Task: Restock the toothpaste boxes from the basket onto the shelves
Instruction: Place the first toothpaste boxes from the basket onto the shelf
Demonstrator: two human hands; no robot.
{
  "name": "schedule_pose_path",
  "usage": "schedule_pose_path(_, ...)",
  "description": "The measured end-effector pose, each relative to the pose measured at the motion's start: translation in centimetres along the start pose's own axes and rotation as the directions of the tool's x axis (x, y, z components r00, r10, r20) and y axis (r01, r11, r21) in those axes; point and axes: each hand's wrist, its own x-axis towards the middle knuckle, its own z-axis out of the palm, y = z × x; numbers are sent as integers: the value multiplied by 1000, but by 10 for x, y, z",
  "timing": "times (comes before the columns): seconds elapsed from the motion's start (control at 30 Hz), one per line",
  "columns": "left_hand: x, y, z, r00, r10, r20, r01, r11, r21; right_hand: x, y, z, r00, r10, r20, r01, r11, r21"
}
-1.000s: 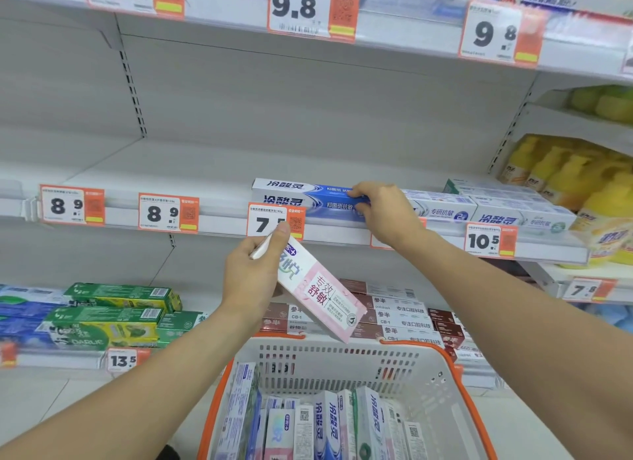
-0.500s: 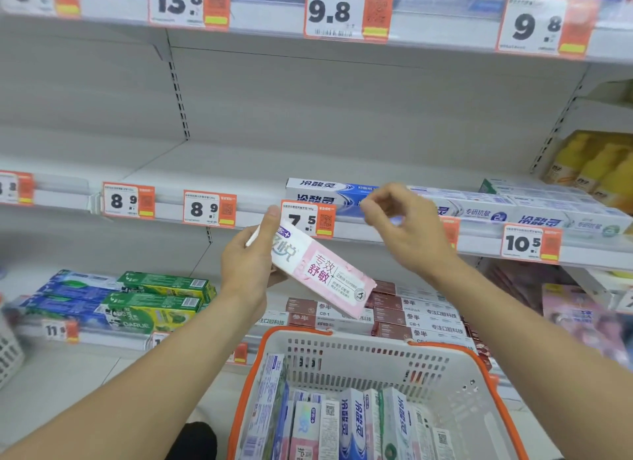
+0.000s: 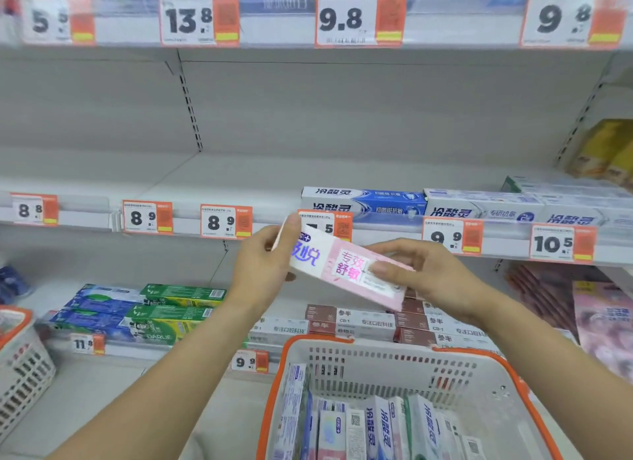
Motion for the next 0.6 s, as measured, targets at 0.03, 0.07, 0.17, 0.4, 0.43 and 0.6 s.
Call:
schedule_pose_path(0.03,11,-1,-7,998,49,36,-52,994,97,3,-2,0,998,-10,-62,10,1000,-5)
schedule_pose_path(0.07,22,-1,-12,994,86,70,-96,984,149,7,-5,1,993,-20,-114,19,1000,-15)
schedule_pose_path(0.17,45,-9,-23,979,150,137,-171,972,162,26,-20,3,989,-63,-137,43,988,-147)
schedule_pose_path(0.4,94,-24,-90,955,297,2,-285,914,288,106,-64,45,945,-231,-231,160,944,-289)
schedule_pose_path(0.43,103,-30,-105,938,344,-45,-303,875,376,121,-68,51,931,-261,-256,180,937,-300)
schedule_pose_path(0.6,143,-68,-170,888,459,24,-320,582,747,188,-79,75,894,-373,-248,247,872,-424)
